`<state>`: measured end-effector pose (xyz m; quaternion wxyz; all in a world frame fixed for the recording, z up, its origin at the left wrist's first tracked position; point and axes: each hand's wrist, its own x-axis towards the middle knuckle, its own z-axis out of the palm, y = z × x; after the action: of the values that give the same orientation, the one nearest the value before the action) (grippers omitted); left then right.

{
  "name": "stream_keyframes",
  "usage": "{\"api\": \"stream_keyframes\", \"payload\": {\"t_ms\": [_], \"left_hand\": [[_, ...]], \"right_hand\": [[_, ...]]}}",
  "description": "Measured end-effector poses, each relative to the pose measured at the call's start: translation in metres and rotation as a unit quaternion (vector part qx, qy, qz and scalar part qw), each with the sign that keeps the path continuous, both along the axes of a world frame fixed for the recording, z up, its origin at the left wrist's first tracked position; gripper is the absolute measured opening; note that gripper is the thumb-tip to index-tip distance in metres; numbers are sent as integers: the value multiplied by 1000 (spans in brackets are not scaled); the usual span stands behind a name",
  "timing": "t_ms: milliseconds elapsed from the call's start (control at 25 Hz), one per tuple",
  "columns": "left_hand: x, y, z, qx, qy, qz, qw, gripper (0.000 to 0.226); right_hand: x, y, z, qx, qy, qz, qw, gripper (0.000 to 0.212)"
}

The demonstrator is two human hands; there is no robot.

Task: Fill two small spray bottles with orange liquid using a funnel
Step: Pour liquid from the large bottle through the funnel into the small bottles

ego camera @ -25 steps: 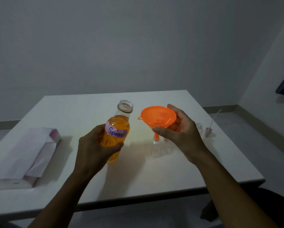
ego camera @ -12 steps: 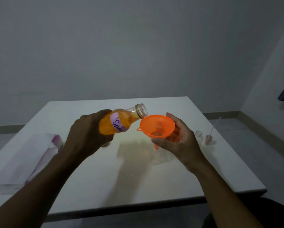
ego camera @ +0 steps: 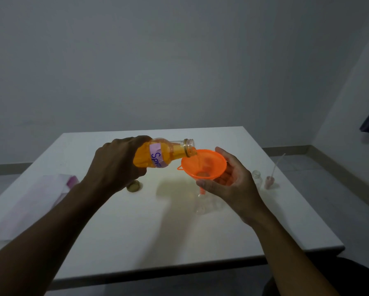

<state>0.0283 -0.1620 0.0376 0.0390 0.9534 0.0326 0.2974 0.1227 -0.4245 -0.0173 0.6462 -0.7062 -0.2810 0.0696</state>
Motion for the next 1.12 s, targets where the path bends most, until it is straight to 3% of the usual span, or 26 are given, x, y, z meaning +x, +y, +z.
{"api": "stream_keyframes", "payload": {"t_ms": [1120], "left_hand": [[-5,0,1,10,11,1,1000,70]], "right_hand": [[1,4,-3,-4,9,4,1000,97]]}}
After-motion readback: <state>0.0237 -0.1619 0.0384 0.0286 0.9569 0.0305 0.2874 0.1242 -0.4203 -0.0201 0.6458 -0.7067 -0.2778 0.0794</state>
